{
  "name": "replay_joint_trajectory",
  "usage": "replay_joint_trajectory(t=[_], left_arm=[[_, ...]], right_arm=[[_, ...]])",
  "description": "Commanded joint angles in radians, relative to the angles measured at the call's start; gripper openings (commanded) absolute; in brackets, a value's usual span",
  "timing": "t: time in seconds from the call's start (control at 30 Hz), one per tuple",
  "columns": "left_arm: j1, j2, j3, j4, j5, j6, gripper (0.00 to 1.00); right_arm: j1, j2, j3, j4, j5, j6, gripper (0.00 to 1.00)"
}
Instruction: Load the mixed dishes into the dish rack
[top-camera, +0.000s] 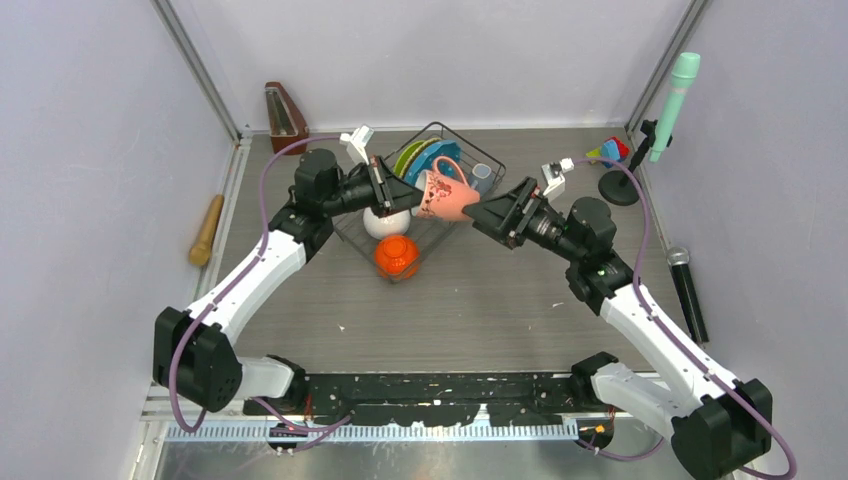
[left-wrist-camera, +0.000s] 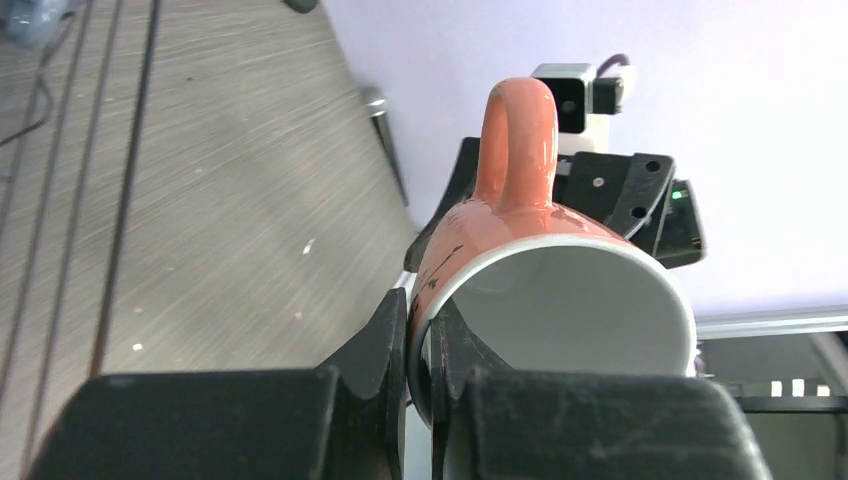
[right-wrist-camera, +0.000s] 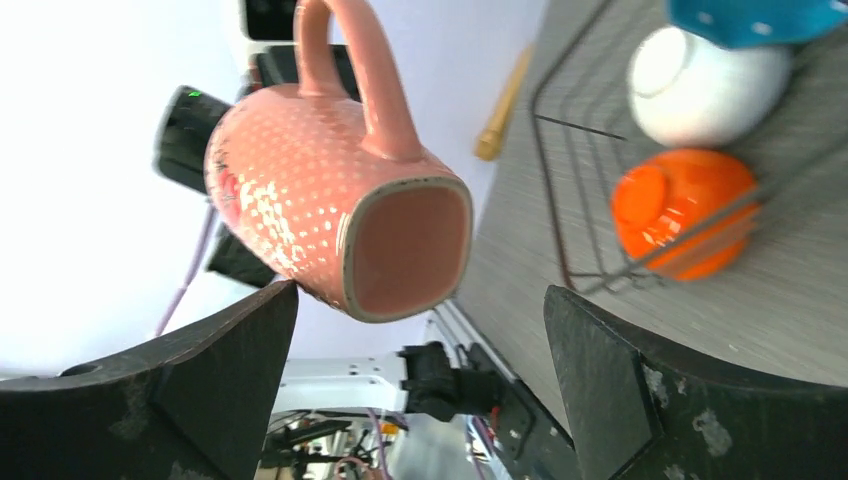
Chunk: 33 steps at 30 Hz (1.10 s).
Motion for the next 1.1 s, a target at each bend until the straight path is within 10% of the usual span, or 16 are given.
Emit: replay_joint_trajectory(t=[0.0,0.8,1.07], left_arm=[[0.002,0.006,-0.003,0.317,0.152,-0.222,0.0],[-0.001,0.103,-0.053,0.544,0.16,-0.347,0.0],[-0.001,0.128,-0.047,0.552,0.16,-0.349,0.0]], right_arm=[[0.0,0.051,0.009,0.358,-0.109,0.143,1.0],[0.033,0.148,0.049,0.471,-0.015,0.287,0.82],[0.035,0.15,0.066,0.429,-0.044,0.262,0.98]])
